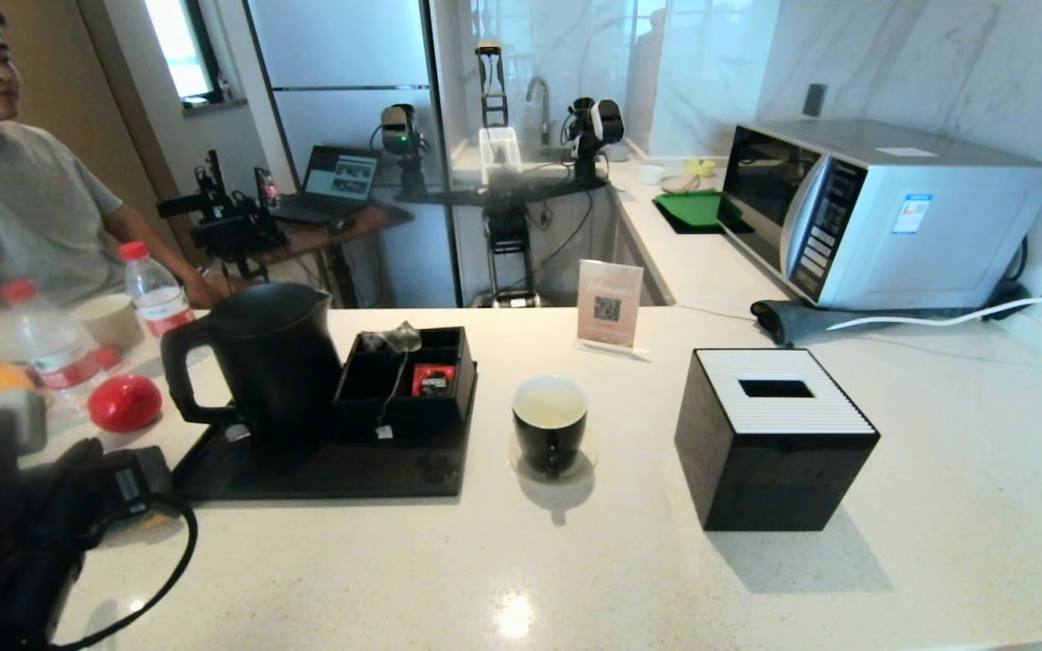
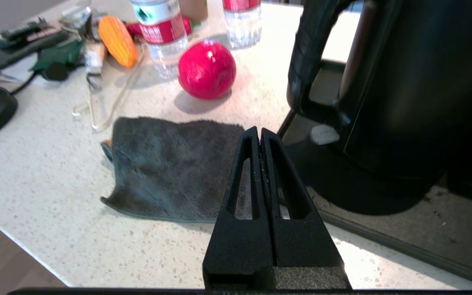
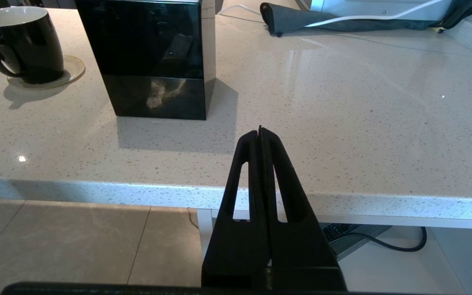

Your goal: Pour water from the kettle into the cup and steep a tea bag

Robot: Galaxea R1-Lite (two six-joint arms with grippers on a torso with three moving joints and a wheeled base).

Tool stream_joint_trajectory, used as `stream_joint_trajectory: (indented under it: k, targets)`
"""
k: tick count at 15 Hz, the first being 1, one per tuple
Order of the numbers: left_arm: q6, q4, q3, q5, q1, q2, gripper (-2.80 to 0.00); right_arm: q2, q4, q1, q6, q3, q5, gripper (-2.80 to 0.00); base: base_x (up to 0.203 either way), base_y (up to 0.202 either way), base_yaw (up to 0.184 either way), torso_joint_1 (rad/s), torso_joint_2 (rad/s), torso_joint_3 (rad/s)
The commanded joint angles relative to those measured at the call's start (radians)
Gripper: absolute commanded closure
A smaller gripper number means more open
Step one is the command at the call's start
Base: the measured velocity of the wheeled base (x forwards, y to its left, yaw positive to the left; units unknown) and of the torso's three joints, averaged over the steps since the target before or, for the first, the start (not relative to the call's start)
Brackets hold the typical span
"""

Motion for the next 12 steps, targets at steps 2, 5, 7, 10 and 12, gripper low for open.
stream_joint_trajectory:
  k: [2, 5, 7, 10, 12]
  targets:
    - [0.004, -0.048, 0.005, 0.000, -0.002, -0.064, 0.00, 0.001, 0.000, 0.000, -0.001, 0.000, 0.000, 0.00, 0.000, 0.000, 0.000, 0.000, 0.00, 0.000]
    - [0.004, -0.048, 0.005, -0.003, -0.003, -0.086, 0.00, 0.001, 0.000, 0.000, -0.001, 0.000, 0.001, 0.00, 0.000, 0.000, 0.000, 0.000, 0.00, 0.000]
    - [0.005, -0.048, 0.005, -0.014, -0.005, -0.106, 0.00, 0.001, 0.000, 0.000, -0.001, 0.000, 0.002, 0.00, 0.000, 0.000, 0.000, 0.000, 0.00, 0.000]
    - [0.010, 0.053, 0.005, -0.099, -0.004, -0.188, 0.00, 0.001, 0.000, 0.000, -0.001, 0.000, 0.000, 0.00, 0.000, 0.000, 0.000, 0.000, 0.00, 0.000]
    - [0.010, 0.155, 0.005, -0.158, -0.001, -0.260, 0.00, 0.001, 0.000, 0.000, -0.001, 0.000, 0.001, 0.00, 0.000, 0.000, 0.000, 0.000, 0.00, 0.000]
